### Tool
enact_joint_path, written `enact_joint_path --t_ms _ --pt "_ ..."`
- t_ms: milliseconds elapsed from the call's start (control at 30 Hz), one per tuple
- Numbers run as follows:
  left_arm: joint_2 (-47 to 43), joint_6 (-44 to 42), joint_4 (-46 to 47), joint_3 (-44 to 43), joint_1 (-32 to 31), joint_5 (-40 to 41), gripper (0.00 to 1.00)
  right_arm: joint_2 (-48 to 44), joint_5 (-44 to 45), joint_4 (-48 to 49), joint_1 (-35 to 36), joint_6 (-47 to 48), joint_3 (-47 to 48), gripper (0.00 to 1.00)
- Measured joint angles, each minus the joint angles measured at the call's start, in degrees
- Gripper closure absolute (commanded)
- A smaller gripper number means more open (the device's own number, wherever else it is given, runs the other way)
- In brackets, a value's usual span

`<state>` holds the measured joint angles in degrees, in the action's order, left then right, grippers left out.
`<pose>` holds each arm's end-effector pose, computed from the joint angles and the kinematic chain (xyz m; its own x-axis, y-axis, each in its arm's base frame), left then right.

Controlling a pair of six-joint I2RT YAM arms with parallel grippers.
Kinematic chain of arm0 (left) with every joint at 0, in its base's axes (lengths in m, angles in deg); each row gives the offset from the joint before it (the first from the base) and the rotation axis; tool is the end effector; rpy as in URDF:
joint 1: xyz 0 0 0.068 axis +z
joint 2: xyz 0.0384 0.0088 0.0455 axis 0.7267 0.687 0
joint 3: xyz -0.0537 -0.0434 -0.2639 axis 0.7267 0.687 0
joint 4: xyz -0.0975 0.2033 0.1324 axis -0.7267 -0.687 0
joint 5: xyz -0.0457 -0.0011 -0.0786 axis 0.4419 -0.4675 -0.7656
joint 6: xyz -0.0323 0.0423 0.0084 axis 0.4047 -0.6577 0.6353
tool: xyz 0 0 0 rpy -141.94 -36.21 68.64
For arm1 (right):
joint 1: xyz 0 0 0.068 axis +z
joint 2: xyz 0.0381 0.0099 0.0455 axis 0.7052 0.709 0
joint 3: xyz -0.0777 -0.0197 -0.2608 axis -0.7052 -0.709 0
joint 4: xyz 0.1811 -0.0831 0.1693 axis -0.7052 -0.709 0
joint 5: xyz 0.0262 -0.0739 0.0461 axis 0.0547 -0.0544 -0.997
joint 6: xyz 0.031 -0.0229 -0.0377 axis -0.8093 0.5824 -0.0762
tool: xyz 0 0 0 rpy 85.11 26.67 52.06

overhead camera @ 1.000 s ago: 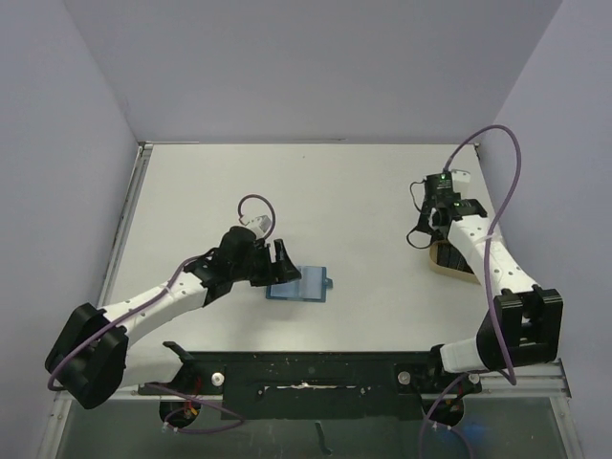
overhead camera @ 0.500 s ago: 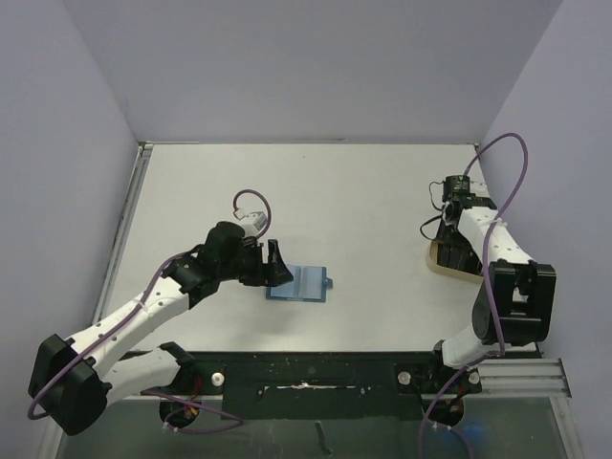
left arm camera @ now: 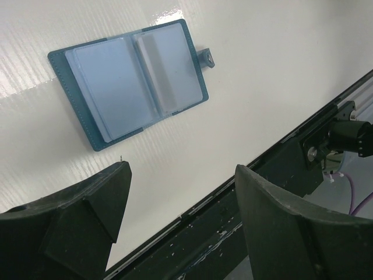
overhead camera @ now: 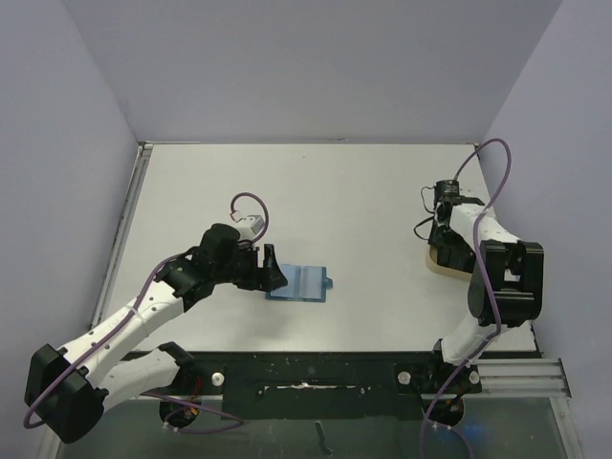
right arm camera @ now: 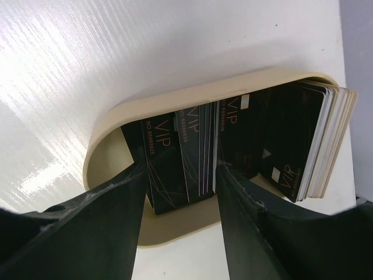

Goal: Put the credit cards into the card holder
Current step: Adjust the credit card in the storage box.

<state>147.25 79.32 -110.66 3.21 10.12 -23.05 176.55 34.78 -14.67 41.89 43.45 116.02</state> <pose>0.1682 -0.1352 0.2577 -0.8294 -0.0203 -0.5582 0.3383 0.7770 -0.5309 0.3185 -0.0319 0.1966 -0.8171 0.3581 -0.4518 0.5073 0.8190 -0.2683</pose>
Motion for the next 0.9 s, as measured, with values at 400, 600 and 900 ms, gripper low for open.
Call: enact_joint_path --t_ms 400,600,900 --pt "0.0 -0.7 -0.3 0.0 1.1 0.0 0.29 2.6 2.2 1.8 -0.4 0.2 -1.2 0.54" --pt "0.0 -0.8 -0.3 0.0 1.6 0.0 0.29 2.6 4.7 1.6 -0.5 0.2 -1.2 0.6" --pt "0.0 -0.9 -0.3 0.0 2.5 -0.8 0.29 2.9 8.3 -0.3 -0.5 -0.8 -1.2 0.61"
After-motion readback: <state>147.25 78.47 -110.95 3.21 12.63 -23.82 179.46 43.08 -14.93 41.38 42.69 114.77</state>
